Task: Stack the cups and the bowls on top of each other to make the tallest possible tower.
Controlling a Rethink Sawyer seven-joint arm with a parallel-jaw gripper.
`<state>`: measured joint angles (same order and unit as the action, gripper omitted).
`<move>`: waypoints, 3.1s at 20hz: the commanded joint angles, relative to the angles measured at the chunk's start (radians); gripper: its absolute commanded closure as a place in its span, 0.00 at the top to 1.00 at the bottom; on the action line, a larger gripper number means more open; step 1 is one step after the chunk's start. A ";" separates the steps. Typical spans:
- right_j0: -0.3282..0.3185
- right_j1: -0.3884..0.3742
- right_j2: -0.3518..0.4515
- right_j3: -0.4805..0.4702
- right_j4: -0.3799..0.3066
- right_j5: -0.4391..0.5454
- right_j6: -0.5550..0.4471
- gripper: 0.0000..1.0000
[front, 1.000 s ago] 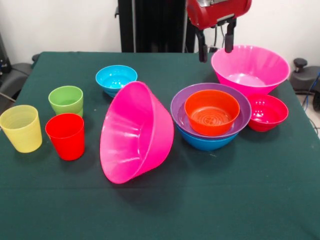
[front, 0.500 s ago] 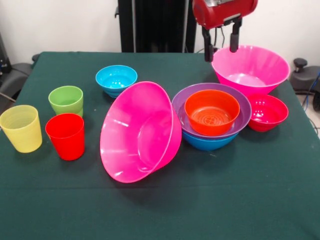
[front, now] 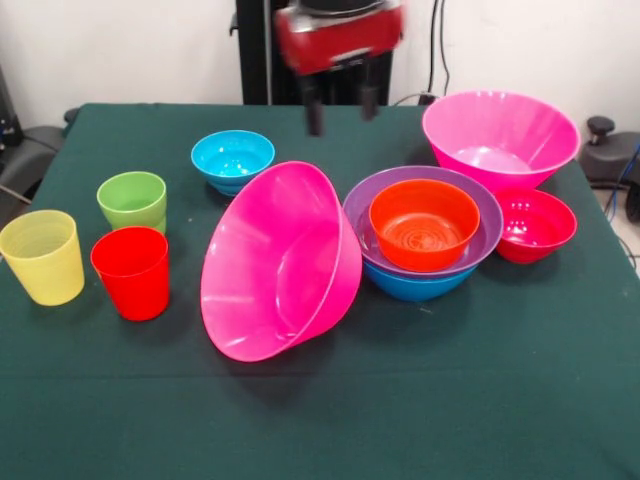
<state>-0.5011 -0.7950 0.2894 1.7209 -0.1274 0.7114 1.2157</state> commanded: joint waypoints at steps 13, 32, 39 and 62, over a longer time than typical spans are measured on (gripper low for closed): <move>-0.224 0.168 0.241 -0.034 -0.299 -0.052 -0.192 1.00; -0.207 0.145 0.266 -0.048 -0.351 0.018 -0.111 1.00; -0.196 0.158 0.258 -0.051 -0.377 -0.014 -0.099 1.00; -0.216 0.253 0.244 -0.025 -0.428 -0.133 -0.019 0.00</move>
<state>-0.7368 -0.5548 0.5166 1.7081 -0.5213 0.5358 1.2157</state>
